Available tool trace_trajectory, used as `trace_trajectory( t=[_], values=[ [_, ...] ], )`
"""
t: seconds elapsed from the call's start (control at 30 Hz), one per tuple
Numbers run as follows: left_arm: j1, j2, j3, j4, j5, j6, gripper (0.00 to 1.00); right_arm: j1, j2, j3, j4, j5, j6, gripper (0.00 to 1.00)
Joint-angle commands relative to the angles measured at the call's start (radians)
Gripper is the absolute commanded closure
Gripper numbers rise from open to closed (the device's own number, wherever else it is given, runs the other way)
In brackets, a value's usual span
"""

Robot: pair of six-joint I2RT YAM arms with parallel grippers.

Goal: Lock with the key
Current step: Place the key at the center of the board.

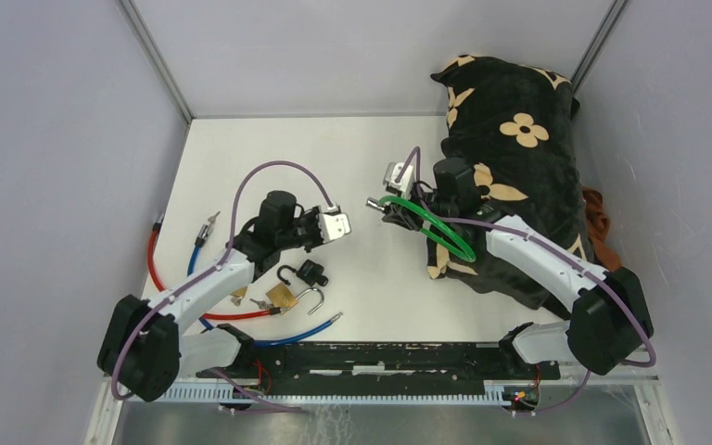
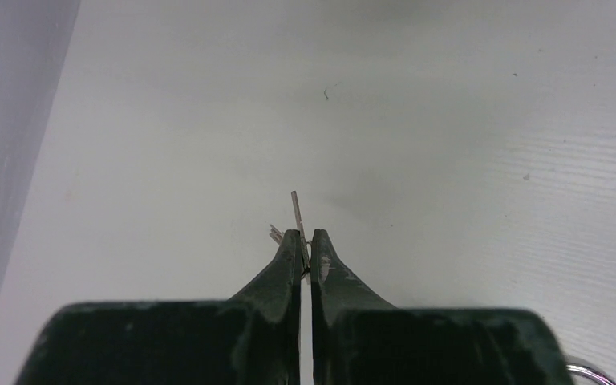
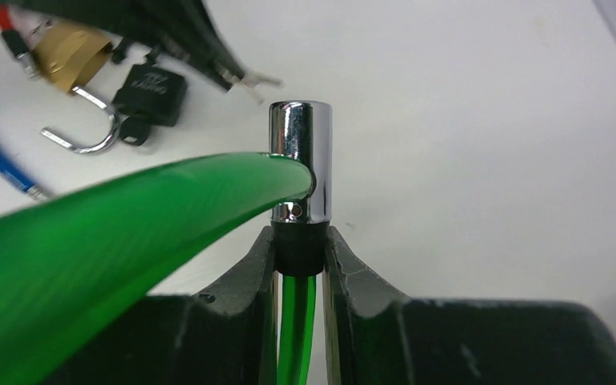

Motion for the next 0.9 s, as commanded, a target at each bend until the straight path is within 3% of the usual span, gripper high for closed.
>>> trace_trajectory(
  t=[0.0, 0.13, 0.4, 0.43, 0.57, 0.63, 0.73, 0.87],
  values=[
    [-0.071, 0.100, -0.032, 0.210, -0.009, 0.220, 0.98, -0.018, 0.037, 0.075, 0.093, 0.124, 0.078, 1.00],
    [-0.117, 0.237, -0.025, 0.368, -0.026, 0.289, 0.98, -0.021, 0.038, 0.055, 0.120, 0.142, 0.077, 1.00],
    [-0.172, 0.464, 0.031, 0.410, 0.011, 0.396, 0.97, -0.046, 0.081, 0.044, 0.107, 0.156, 0.061, 1.00],
    [-0.182, 0.480, 0.033, 0.402, 0.015, 0.400, 0.92, -0.050, 0.084, 0.042, 0.108, 0.158, 0.063, 1.00],
    [-0.219, 0.485, 0.015, 0.363, 0.040, 0.400, 0.45, -0.055, 0.092, 0.043, 0.108, 0.169, 0.061, 1.00],
    [-0.229, 0.447, 0.000, 0.343, 0.045, 0.347, 0.29, -0.055, 0.093, 0.040, 0.097, 0.192, 0.058, 1.00],
    [-0.236, 0.327, -0.001, 0.255, 0.058, 0.224, 0.25, -0.055, 0.083, 0.034, 0.091, 0.214, 0.053, 1.00],
    [-0.235, 0.146, 0.030, 0.072, 0.085, 0.028, 0.29, -0.054, 0.072, 0.027, 0.102, 0.172, 0.058, 1.00]
  ],
)
